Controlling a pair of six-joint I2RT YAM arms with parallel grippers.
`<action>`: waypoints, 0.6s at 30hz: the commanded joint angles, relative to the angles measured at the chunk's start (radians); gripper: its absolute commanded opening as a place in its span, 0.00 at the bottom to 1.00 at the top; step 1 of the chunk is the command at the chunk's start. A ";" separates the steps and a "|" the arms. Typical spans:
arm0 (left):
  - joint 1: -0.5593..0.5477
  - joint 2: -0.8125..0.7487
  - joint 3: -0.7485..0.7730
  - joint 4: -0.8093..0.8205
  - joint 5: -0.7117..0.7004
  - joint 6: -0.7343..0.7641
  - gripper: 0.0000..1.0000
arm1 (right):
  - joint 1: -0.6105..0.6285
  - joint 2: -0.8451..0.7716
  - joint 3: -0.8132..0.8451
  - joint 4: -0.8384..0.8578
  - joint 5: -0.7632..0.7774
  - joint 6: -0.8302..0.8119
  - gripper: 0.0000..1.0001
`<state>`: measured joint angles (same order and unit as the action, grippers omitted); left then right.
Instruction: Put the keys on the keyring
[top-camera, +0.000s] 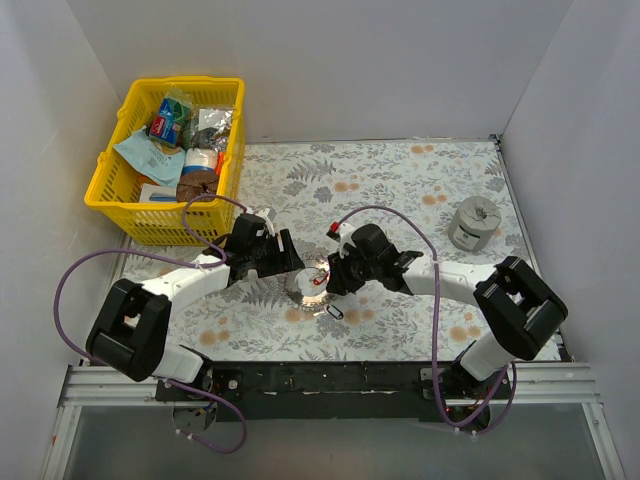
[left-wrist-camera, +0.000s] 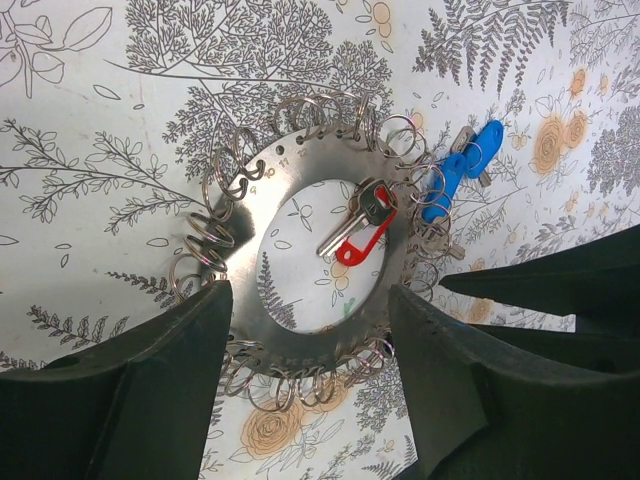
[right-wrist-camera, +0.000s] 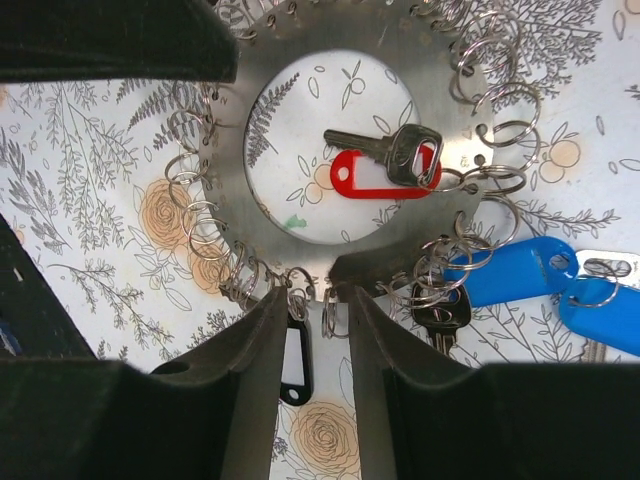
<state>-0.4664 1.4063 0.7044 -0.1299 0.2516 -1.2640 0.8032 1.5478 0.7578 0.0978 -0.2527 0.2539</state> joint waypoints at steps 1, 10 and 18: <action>0.005 -0.036 -0.005 0.010 0.008 0.006 0.63 | -0.013 0.012 0.048 -0.024 -0.048 0.025 0.39; 0.005 -0.035 -0.003 0.009 0.009 0.011 0.64 | -0.013 0.064 0.077 -0.075 -0.065 0.008 0.30; 0.003 -0.026 0.003 0.007 0.011 0.012 0.64 | -0.013 0.086 0.081 -0.096 -0.056 -0.007 0.21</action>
<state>-0.4664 1.4063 0.7017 -0.1295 0.2520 -1.2636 0.7895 1.6264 0.7990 0.0151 -0.2981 0.2592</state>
